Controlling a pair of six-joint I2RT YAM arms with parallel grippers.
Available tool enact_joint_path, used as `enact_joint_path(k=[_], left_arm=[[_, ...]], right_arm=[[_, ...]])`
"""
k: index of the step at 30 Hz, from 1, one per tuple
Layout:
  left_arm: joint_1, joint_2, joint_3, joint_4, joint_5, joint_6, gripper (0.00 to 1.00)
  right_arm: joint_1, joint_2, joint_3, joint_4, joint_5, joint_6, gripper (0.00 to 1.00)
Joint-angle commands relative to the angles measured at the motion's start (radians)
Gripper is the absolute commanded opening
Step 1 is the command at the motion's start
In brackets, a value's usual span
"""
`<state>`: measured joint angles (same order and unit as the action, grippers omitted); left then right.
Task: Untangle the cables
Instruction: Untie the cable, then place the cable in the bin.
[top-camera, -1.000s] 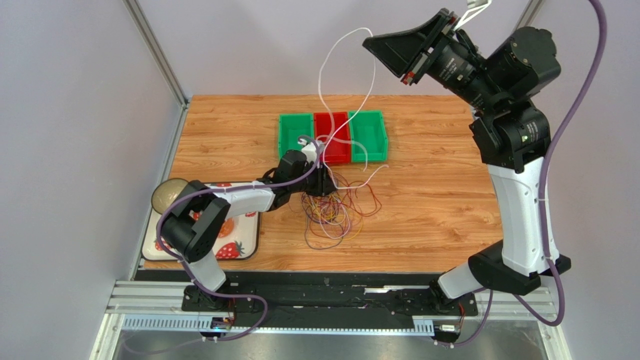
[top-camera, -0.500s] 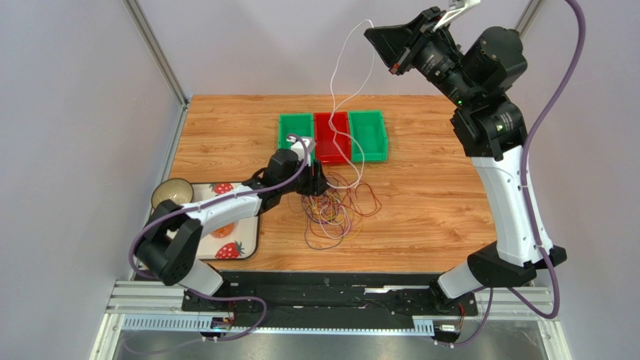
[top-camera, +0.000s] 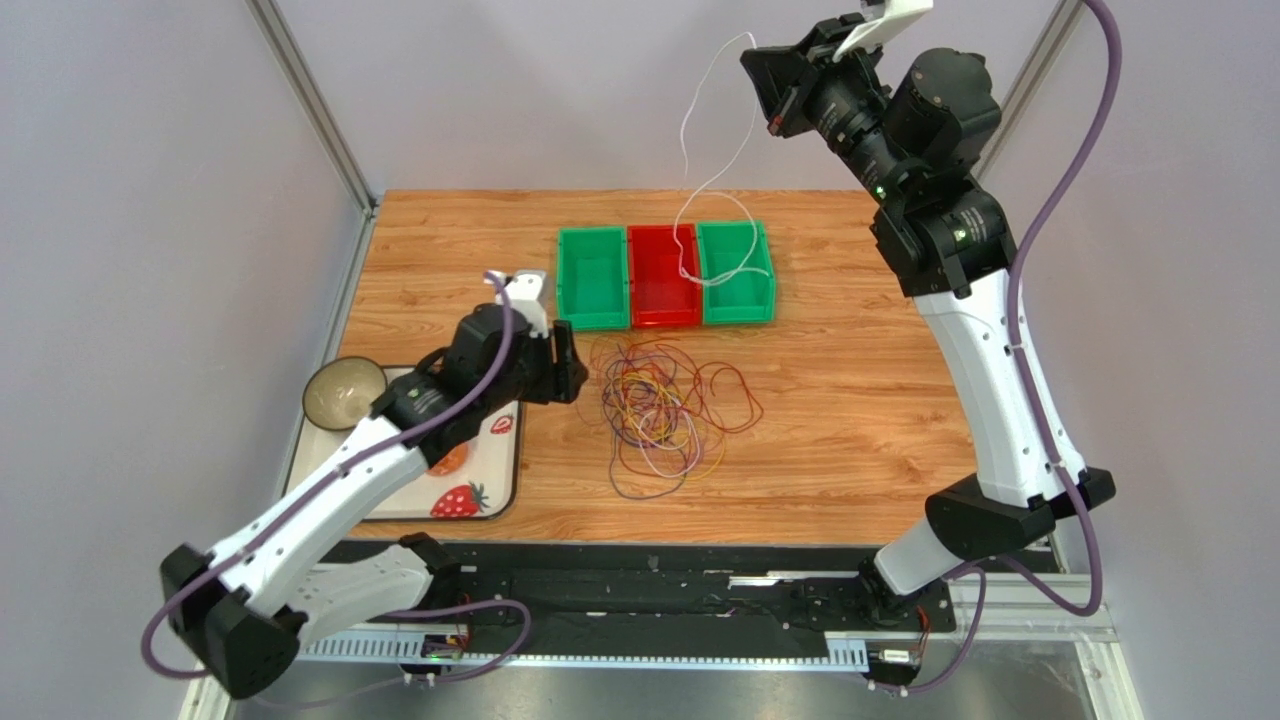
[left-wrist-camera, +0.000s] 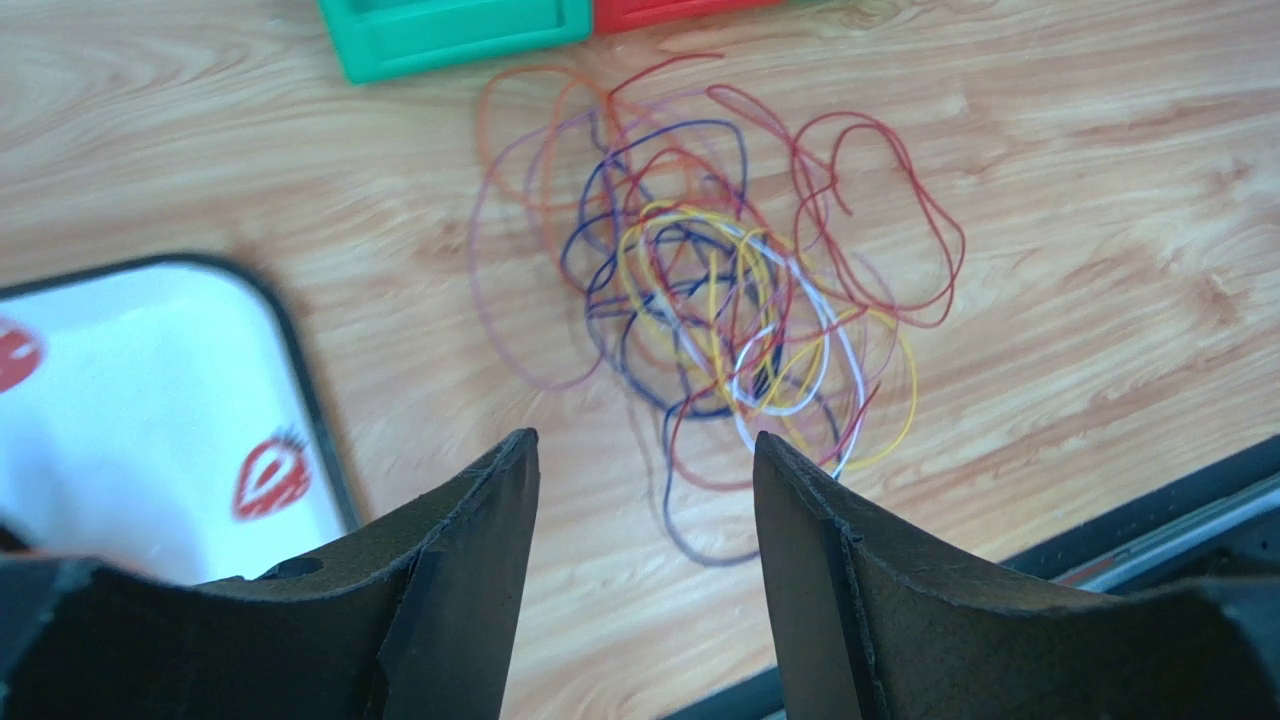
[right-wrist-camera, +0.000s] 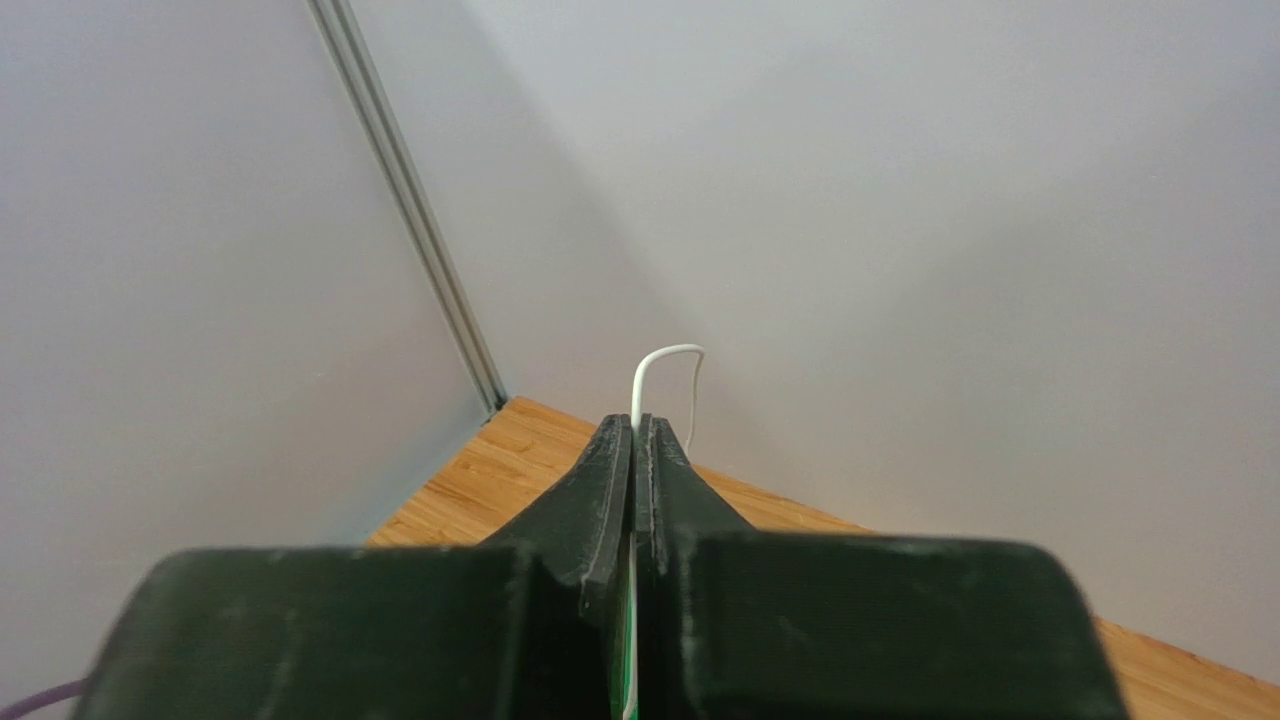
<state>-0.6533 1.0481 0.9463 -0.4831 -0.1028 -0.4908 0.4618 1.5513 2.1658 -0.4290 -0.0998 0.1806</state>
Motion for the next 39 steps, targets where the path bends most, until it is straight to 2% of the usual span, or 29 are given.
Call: enact_joint_path(k=[1,4,9,14,27,39], left_arm=[[-0.005,-0.181,0.042,-0.294,-0.109,0.015,0.64],[-0.003,-0.279,0.042,-0.369,-0.159,0.015,0.64],[-0.005,-0.382,0.014,-0.39,-0.196,0.011,0.65],[-0.005,-0.402,0.023,-0.454,-0.224,-0.002,0.64],[-0.005,-0.442,0.017,-0.442,-0.271,0.008,0.64],[-0.005,-0.427,0.022,-0.445,-0.272,0.014,0.64]], right_arm=[[-0.014,0.044,-0.009,0.053,0.075,-0.079,0.0],[-0.029,0.072,-0.004,0.059,0.081,-0.093,0.0],[-0.046,0.105,-0.006,0.065,0.094,-0.115,0.0],[-0.063,0.138,-0.006,0.082,0.089,-0.118,0.0],[-0.144,0.266,0.034,0.121,0.088,-0.159,0.0],[-0.207,0.291,-0.099,0.159,0.022,-0.116,0.0]])
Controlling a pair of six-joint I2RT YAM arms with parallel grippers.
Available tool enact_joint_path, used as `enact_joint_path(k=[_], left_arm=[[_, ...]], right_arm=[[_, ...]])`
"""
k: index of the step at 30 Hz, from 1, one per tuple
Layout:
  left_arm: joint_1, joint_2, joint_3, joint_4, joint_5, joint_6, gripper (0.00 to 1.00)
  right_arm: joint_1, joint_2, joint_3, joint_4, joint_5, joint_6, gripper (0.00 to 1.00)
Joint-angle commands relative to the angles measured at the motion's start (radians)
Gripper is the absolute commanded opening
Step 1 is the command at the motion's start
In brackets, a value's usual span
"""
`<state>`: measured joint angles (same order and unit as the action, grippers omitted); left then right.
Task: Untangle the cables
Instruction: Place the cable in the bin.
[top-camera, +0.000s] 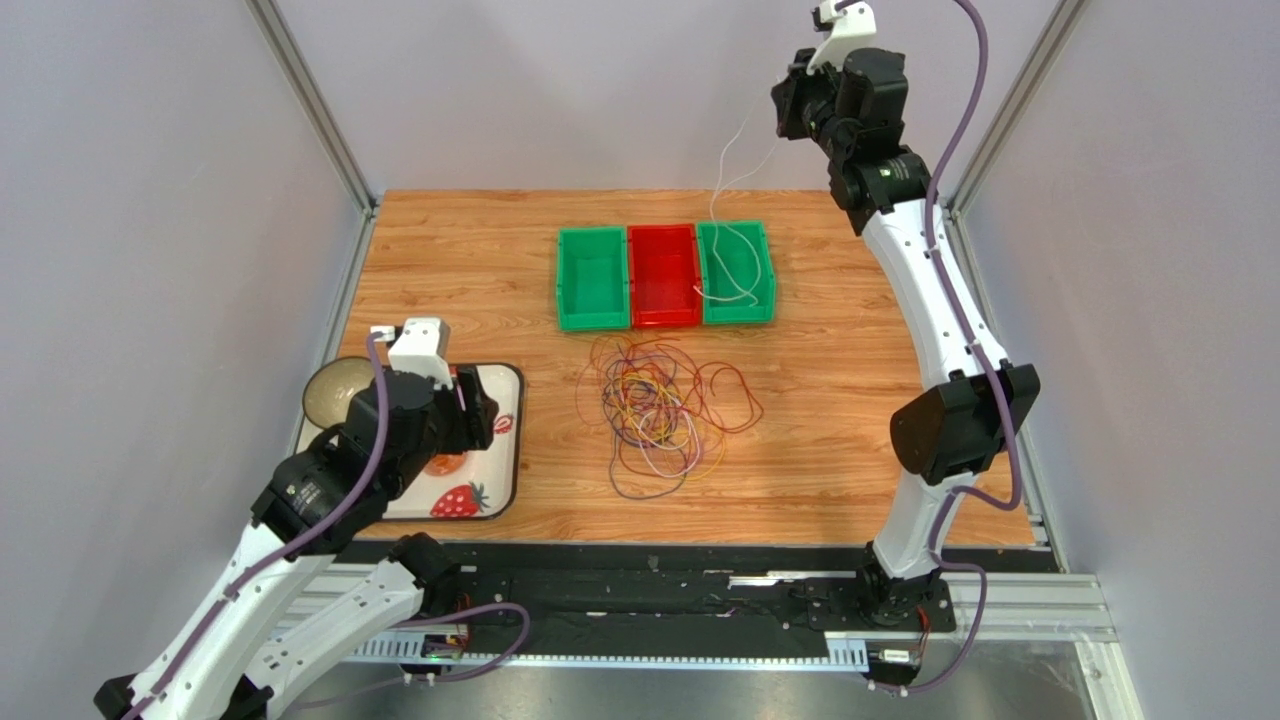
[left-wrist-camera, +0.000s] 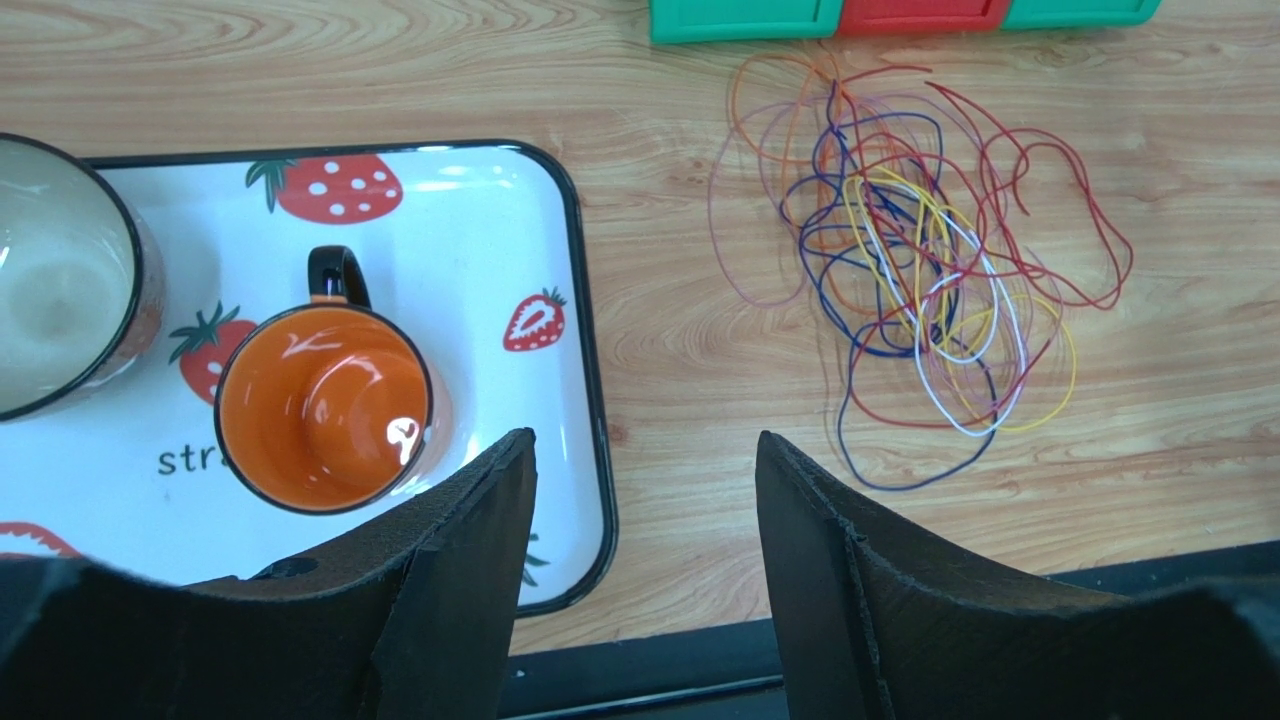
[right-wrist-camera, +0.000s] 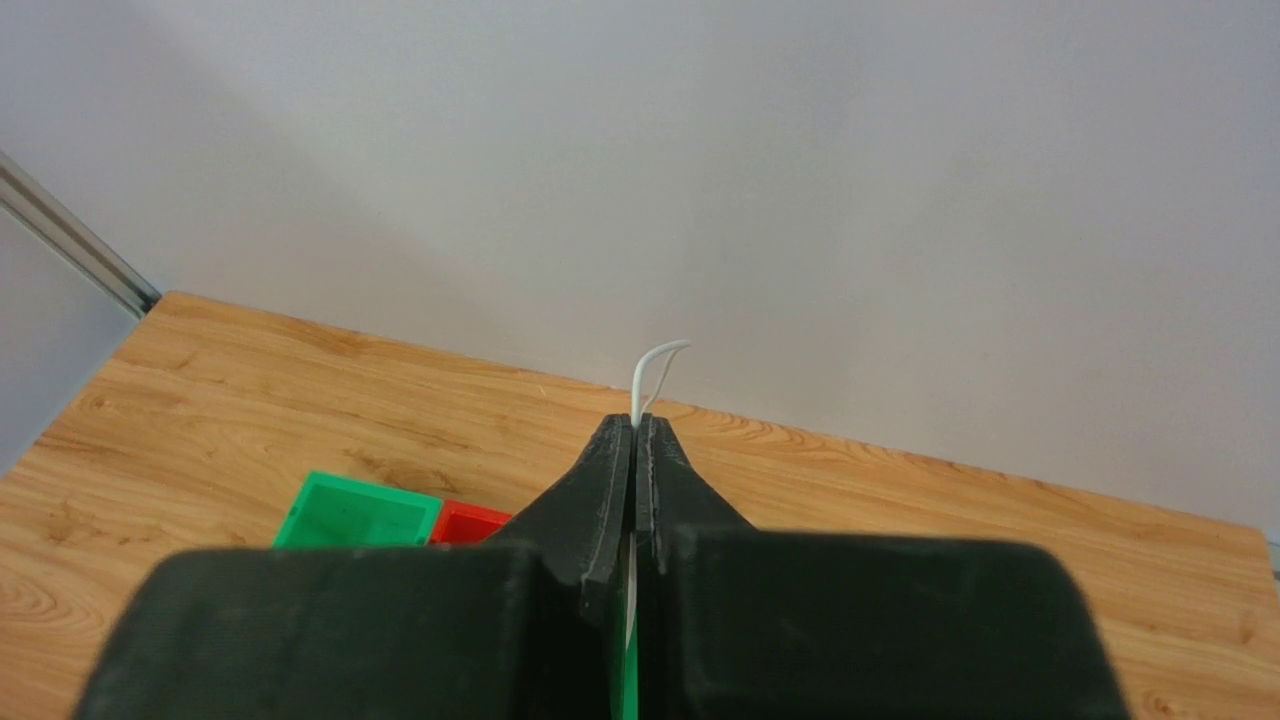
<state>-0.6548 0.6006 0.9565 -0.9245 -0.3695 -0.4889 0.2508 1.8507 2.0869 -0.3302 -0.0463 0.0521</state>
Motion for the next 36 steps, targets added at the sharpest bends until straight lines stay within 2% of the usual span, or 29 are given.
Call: enact_joint_path(k=[1,6,8,11,17,24,36], left_arm=[[-0.003,0.031,0.027,-0.011,0.0,0.013,0.64],[-0.003,0.103,0.051,-0.063,-0.04,0.03,0.63],[-0.003,0.105,0.048,-0.045,-0.008,0.044,0.62],[-0.003,0.081,0.034,-0.031,0.012,0.049,0.62],[-0.003,0.025,0.022,-0.02,0.006,0.047,0.62],[-0.003,0.031,0.022,-0.019,0.014,0.047,0.62],[-0.003,0.036,0.022,-0.02,0.017,0.046,0.62]], right_arm=[[0.002,-0.013,-0.034,0.06,-0.029,0.012,0.0],[0.001,-0.019,-0.077,0.062,0.023,-0.017,0.0],[-0.007,-0.013,-0.083,0.059,0.04,-0.017,0.0],[-0.013,-0.01,-0.103,0.056,0.046,-0.031,0.0],[-0.015,-0.007,-0.156,0.042,0.174,-0.067,0.0],[-0.015,0.004,-0.217,0.02,0.252,-0.058,0.0],[0.002,0.031,-0.318,-0.016,0.241,0.009,0.0]])
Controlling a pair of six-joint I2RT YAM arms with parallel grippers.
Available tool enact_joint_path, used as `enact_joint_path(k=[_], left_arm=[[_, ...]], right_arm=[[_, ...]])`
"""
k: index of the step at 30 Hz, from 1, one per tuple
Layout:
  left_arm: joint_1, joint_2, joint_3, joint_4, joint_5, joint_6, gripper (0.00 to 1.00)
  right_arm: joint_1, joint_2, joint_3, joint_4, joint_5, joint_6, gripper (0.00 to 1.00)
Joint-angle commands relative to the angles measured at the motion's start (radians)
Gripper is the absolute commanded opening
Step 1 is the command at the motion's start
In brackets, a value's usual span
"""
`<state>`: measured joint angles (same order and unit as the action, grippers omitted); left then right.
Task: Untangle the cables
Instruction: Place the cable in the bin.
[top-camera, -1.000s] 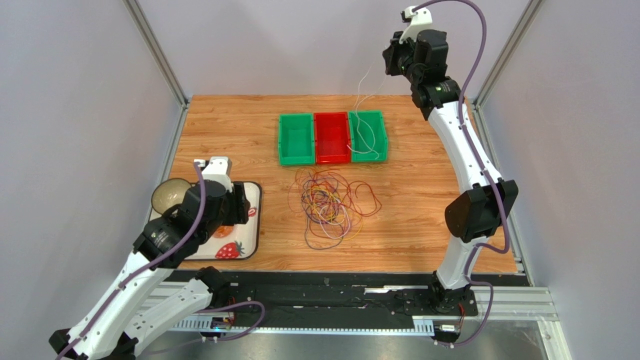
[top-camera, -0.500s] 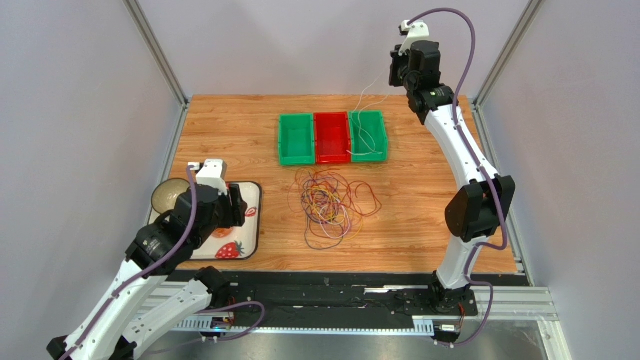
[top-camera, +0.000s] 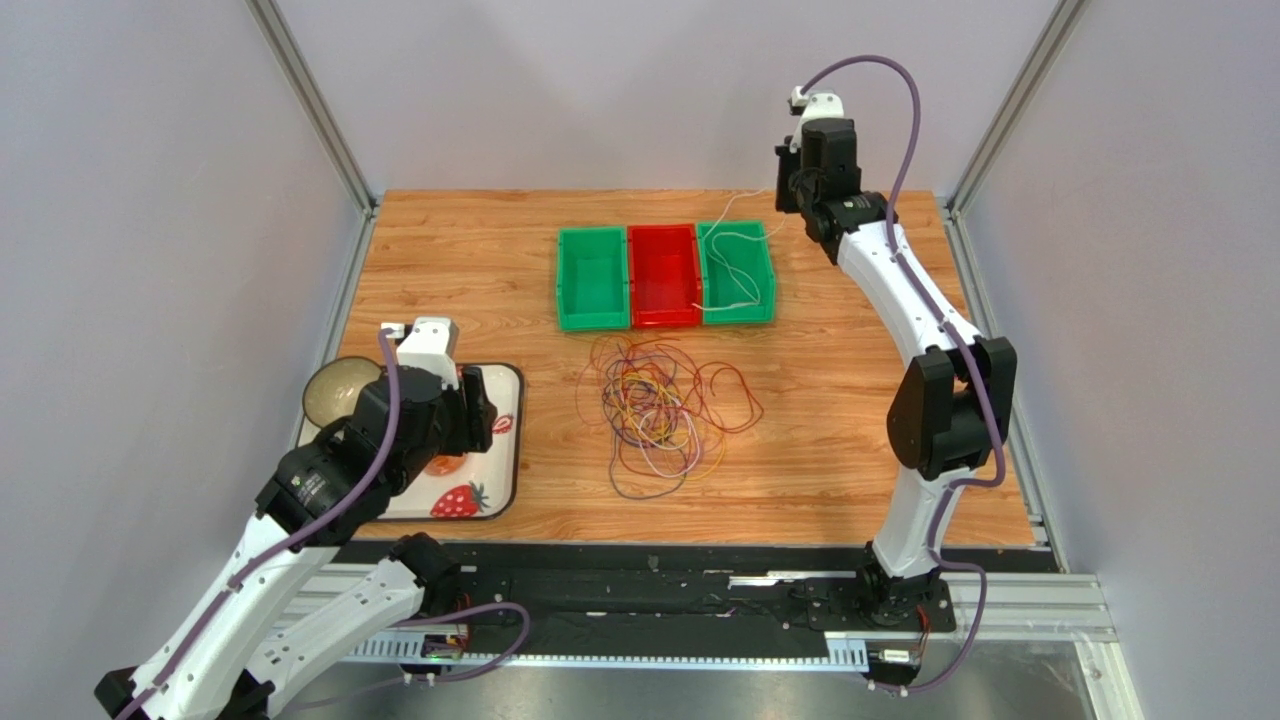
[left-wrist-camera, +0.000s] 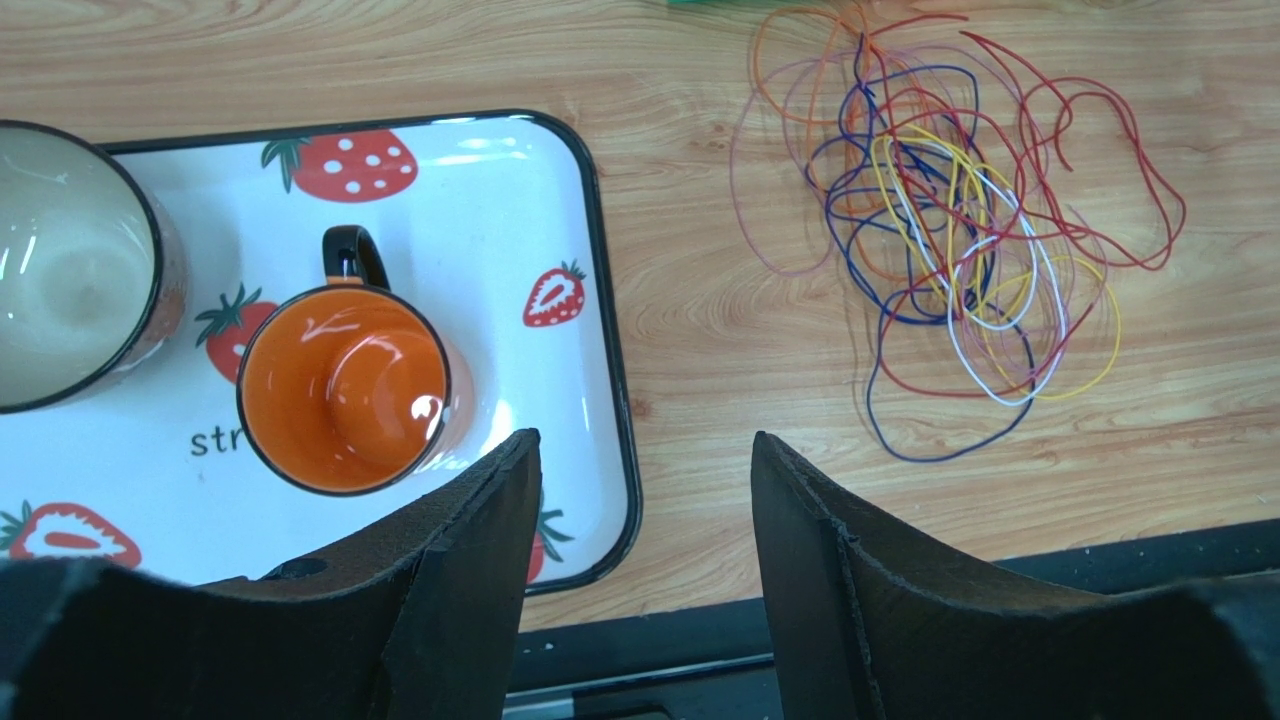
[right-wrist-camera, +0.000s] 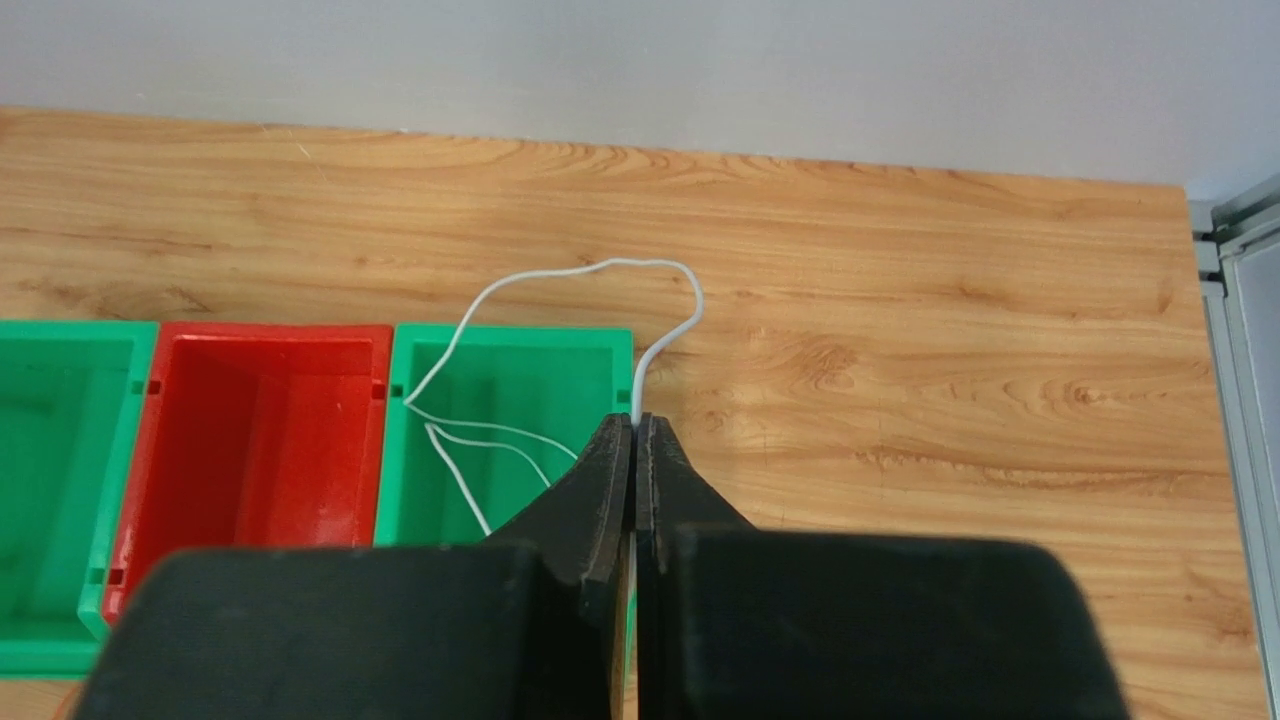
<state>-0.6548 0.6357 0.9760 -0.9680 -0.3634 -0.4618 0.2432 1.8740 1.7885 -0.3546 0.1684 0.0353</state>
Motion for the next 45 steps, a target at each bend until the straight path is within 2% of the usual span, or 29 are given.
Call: enact_joint_path(k=[1,9,29,33,38,45], left_arm=[[-0.003,0.001,0.004,0.023,0.011,0.018,0.62],[-0.003,0.004,0.004,0.025,0.017,0.02,0.62],[-0.003,-0.007,0.004,0.023,0.023,0.02,0.61],[-0.003,-0.007,0.004,0.025,0.026,0.02,0.61],[-0.005,-0.016,0.004,0.025,0.026,0.02,0.61],[-0.003,-0.016,0.003,0.028,0.032,0.025,0.61]], right_arm=[[0.01,0.013,-0.021,0.003,0.031,0.032,0.0],[0.03,0.047,-0.047,-0.043,0.022,0.054,0.0],[0.08,0.093,-0.05,-0.133,-0.186,0.155,0.0],[0.116,0.073,-0.026,-0.127,-0.069,0.1,0.0],[0.13,0.044,0.003,-0.138,-0.057,0.072,0.0],[0.157,0.04,0.048,-0.139,0.039,0.012,0.0]])
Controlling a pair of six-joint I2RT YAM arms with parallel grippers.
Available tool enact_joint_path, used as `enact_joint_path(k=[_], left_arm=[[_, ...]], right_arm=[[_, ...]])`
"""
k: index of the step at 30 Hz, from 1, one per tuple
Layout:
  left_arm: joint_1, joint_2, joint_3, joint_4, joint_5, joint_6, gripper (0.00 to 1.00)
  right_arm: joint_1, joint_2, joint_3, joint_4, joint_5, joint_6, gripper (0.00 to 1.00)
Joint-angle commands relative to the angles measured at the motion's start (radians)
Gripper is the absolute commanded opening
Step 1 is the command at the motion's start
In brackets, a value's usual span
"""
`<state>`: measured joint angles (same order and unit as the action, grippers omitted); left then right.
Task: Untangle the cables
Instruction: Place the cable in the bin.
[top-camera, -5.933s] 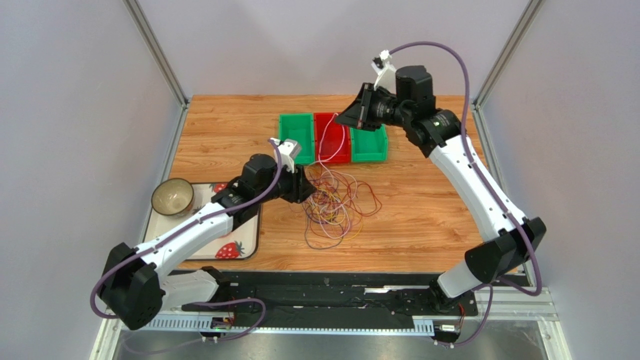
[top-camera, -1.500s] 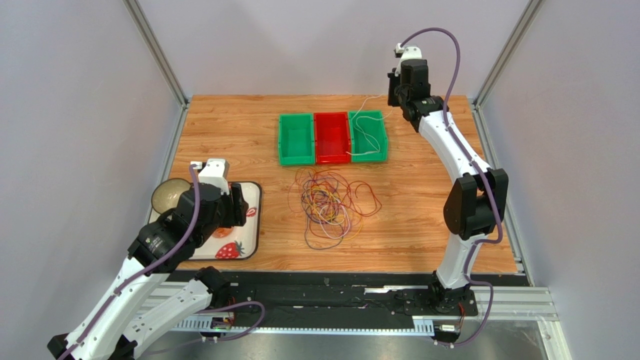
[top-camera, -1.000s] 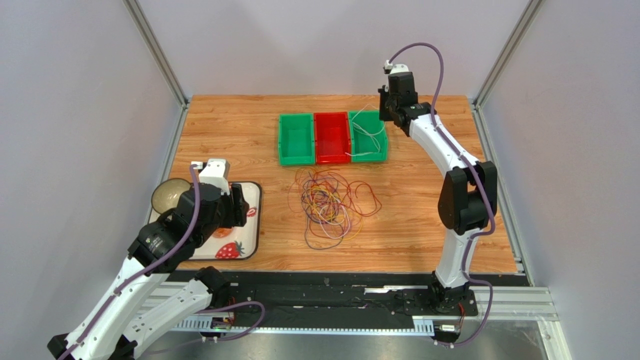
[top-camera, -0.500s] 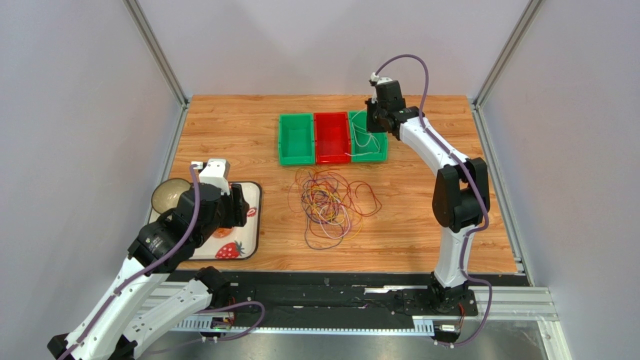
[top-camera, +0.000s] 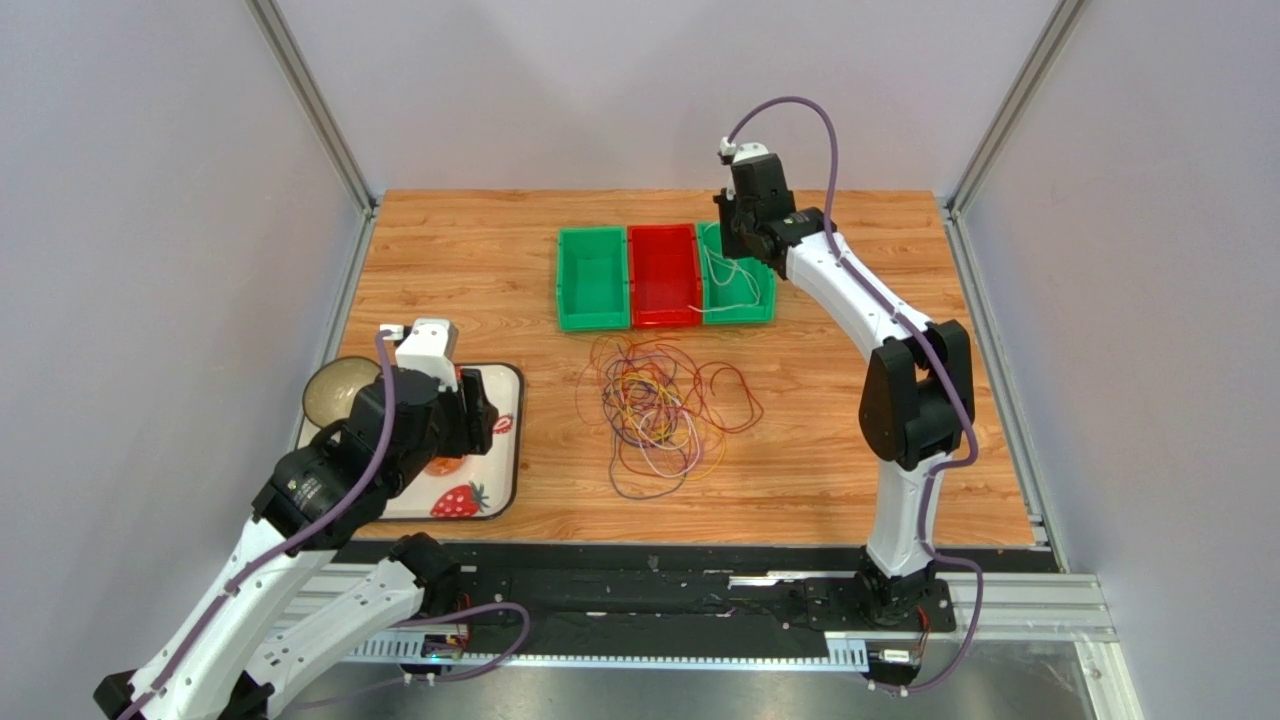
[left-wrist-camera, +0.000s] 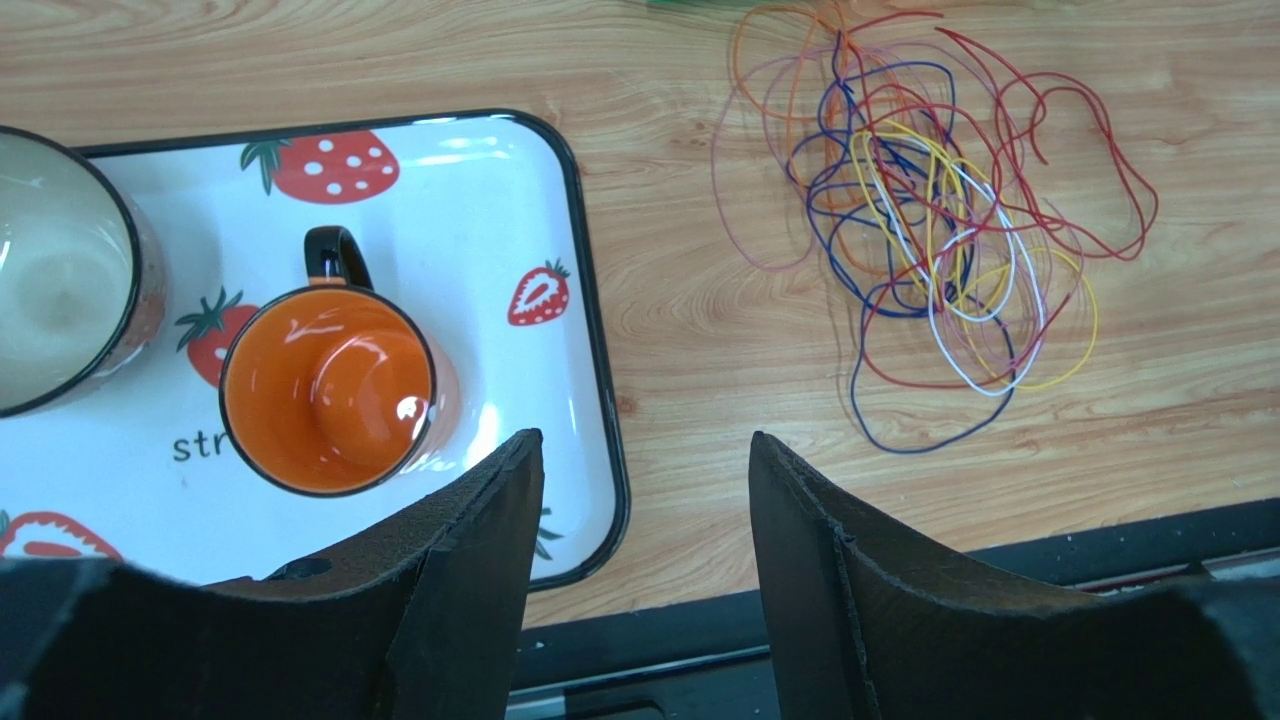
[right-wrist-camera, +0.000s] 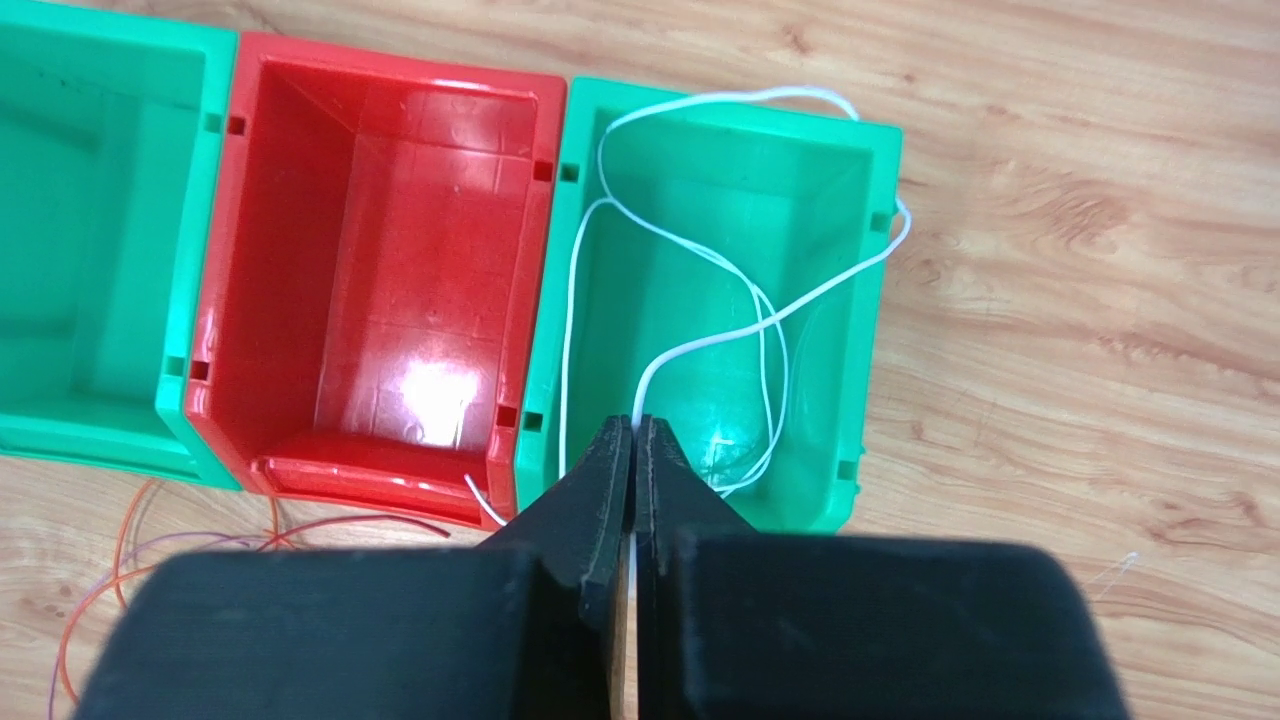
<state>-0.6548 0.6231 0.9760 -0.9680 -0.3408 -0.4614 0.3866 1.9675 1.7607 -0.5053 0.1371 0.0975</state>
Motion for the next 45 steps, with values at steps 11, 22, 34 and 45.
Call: enact_joint_path(k=[11,22,34,45], left_arm=[[-0.003,-0.003,0.001,0.029,0.016,0.026,0.61],[-0.003,0.006,0.001,0.028,0.008,0.024,0.61],[-0.005,0.017,0.003,0.032,0.023,0.03,0.61],[-0.003,-0.056,-0.005,0.048,0.056,0.041,0.61]], right_arm=[[0.054,0.042,0.101,0.119,0.334,-0.231,0.0],[-0.02,0.166,0.244,0.189,0.251,-0.265,0.0],[0.049,-0.042,0.08,0.142,0.259,-0.142,0.0],[0.054,-0.045,0.046,-0.073,0.177,0.155,0.0]])
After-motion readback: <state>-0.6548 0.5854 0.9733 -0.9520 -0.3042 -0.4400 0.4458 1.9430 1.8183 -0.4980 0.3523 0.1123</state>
